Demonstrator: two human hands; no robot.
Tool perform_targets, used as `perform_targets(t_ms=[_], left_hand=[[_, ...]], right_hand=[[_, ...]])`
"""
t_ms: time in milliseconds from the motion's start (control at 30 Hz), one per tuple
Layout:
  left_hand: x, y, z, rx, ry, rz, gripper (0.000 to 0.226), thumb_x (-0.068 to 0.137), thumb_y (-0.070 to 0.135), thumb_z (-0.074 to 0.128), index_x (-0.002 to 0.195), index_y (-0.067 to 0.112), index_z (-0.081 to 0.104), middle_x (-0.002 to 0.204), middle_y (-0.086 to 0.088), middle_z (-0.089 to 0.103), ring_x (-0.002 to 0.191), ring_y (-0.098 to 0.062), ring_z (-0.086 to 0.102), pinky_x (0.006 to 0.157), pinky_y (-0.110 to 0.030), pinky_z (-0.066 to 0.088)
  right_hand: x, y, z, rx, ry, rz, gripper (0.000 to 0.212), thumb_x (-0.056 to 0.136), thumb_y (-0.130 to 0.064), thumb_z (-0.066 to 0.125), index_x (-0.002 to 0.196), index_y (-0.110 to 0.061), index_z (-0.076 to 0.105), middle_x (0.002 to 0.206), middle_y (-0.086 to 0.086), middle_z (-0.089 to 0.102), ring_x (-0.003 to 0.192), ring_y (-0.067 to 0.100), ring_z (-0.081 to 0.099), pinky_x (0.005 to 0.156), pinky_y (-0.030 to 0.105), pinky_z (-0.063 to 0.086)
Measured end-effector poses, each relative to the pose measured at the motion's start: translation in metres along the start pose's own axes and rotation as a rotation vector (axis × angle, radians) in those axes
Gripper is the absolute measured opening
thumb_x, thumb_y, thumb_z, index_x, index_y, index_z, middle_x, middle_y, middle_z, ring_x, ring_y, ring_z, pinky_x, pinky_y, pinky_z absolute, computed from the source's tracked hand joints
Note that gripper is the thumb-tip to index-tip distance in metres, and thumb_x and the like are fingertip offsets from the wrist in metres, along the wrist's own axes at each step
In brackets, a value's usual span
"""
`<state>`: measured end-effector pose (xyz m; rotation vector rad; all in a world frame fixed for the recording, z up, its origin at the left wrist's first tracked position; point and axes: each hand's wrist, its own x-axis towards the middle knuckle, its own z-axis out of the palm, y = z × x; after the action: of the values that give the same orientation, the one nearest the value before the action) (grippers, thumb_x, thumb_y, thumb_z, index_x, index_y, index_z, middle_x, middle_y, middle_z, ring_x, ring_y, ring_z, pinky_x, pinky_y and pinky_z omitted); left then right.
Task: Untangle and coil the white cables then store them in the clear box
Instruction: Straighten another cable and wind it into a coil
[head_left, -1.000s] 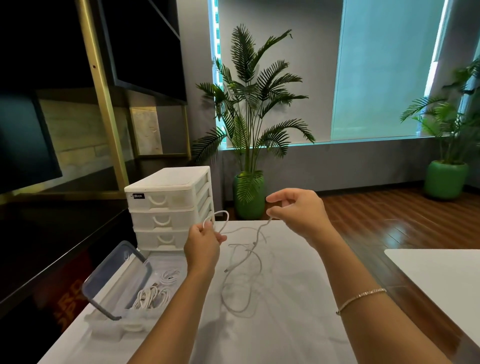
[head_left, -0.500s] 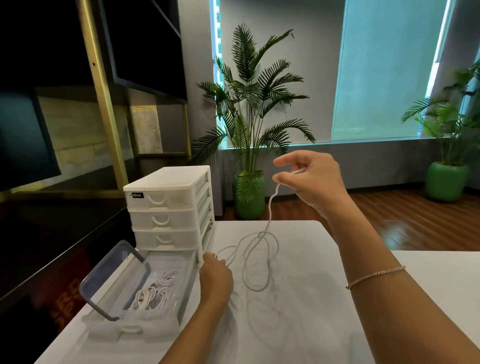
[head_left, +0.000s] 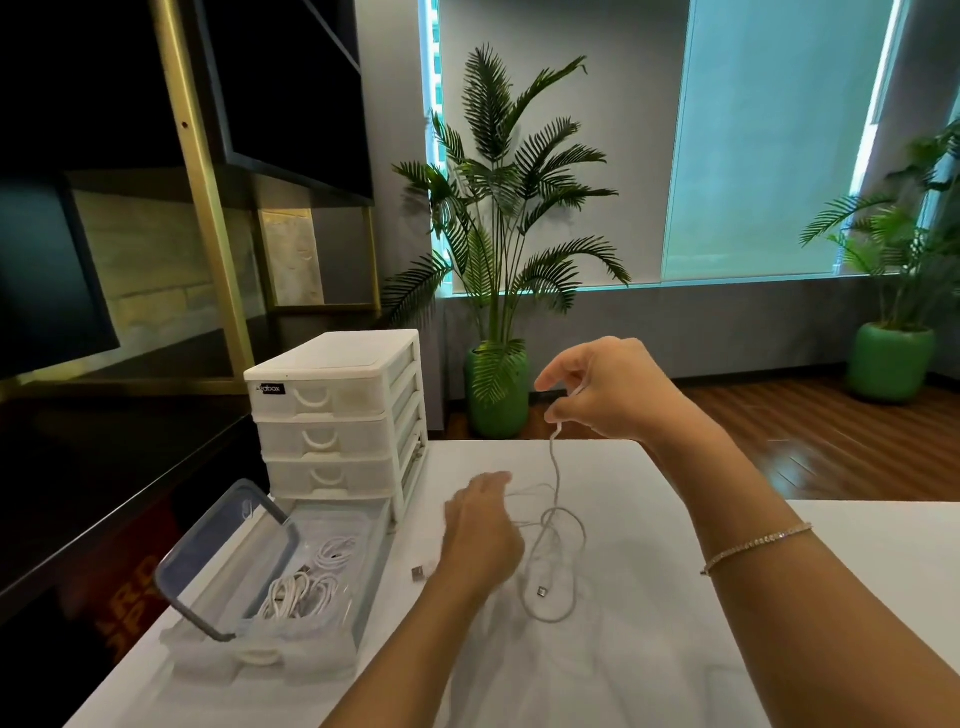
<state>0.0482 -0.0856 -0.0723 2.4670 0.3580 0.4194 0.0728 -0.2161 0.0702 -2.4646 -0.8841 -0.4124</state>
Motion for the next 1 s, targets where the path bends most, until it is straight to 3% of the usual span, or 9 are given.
perform_targets(t_ms=[67,167,233,333,433,567,733,833,1000], left_hand=[[0.002,0.013,0.003,-0.146,-0.135,0.082,0.057,0.093,0.006,0.049,0.144,0.025,0.032,0.151,0.002,0.032,0.139,-0.020,0.029,0.112,-0.031,0.027],[0.007,0.016,0.013,-0.149,-0.199,0.108,0.043,0.095,0.020,0.051,0.137,0.027,0.043,0.141,-0.004,0.047,0.126,-0.023,0.047,0.104,-0.029,0.037],[0.010,0.012,0.019,-0.082,-0.223,0.091,0.032,0.094,0.025,0.053,0.127,0.026,0.053,0.129,-0.007,0.051,0.112,-0.023,0.056,0.097,-0.025,0.041],[0.013,-0.001,0.024,0.115,-0.319,0.046,0.029,0.095,0.034,0.050,0.119,0.022,0.060,0.123,-0.008,0.045,0.109,-0.025,0.054,0.100,-0.028,0.042],[0.017,-0.021,0.027,0.088,-0.188,-0.008,0.026,0.093,0.038,0.050,0.105,0.022,0.067,0.107,-0.004,0.052,0.096,-0.022,0.058,0.087,-0.027,0.046],[0.018,-0.038,0.021,-0.096,-0.029,-0.044,0.035,0.092,0.043,0.052,0.084,0.013,0.067,0.077,0.002,0.062,0.074,-0.013,0.055,0.062,-0.025,0.040],[0.025,-0.059,0.015,-0.109,0.116,-0.210,0.038,0.096,0.039,0.043,0.075,0.011,0.058,0.084,-0.007,0.068,0.076,-0.020,0.059,0.066,-0.030,0.044],[0.028,-0.069,0.017,-0.016,0.152,-0.282,0.031,0.097,0.033,0.039,0.083,0.013,0.058,0.093,-0.007,0.066,0.080,-0.021,0.055,0.066,-0.028,0.041],[0.029,-0.063,0.015,0.031,0.196,-0.346,0.022,0.096,0.021,0.039,0.097,0.011,0.059,0.097,-0.007,0.065,0.083,-0.022,0.057,0.066,-0.028,0.042]], right_hand=[[0.001,-0.003,-0.001,0.013,-0.002,-0.024,0.027,0.075,-0.024,0.075,0.102,-0.024,0.070,0.093,0.002,0.069,0.086,0.018,0.062,0.086,0.034,0.053],[-0.001,-0.004,-0.005,-0.013,0.019,-0.066,0.028,0.075,-0.023,0.075,0.103,-0.024,0.070,0.081,-0.006,0.063,0.080,0.015,0.059,0.078,0.026,0.049],[-0.002,-0.002,-0.010,-0.042,0.038,-0.078,0.028,0.076,-0.024,0.074,0.104,-0.024,0.070,0.070,-0.013,0.053,0.074,0.012,0.054,0.074,0.023,0.043],[-0.004,0.004,-0.020,-0.068,0.045,-0.068,0.029,0.075,-0.025,0.075,0.103,-0.025,0.070,0.067,-0.015,0.048,0.073,0.013,0.051,0.073,0.024,0.041],[-0.005,0.015,-0.027,-0.185,0.005,-0.026,0.031,0.075,-0.029,0.075,0.105,-0.027,0.068,0.071,-0.012,0.052,0.078,0.014,0.052,0.082,0.031,0.046],[-0.003,0.034,-0.025,-0.354,-0.034,0.102,0.027,0.077,-0.036,0.072,0.103,-0.026,0.069,0.098,-0.004,0.067,0.095,0.018,0.058,0.093,0.038,0.046],[-0.003,0.055,-0.029,-0.555,-0.016,0.249,0.020,0.082,-0.035,0.066,0.095,-0.022,0.072,0.093,0.000,0.068,0.094,0.022,0.057,0.090,0.038,0.039],[-0.002,0.056,-0.032,-0.549,0.060,0.239,0.022,0.087,-0.039,0.060,0.097,-0.024,0.071,0.099,0.001,0.066,0.104,0.024,0.051,0.090,0.039,0.037],[0.007,0.034,-0.033,-0.434,0.366,0.095,0.027,0.090,-0.042,0.053,0.100,-0.024,0.070,0.102,0.004,0.061,0.104,0.025,0.046,0.082,0.036,0.031]])
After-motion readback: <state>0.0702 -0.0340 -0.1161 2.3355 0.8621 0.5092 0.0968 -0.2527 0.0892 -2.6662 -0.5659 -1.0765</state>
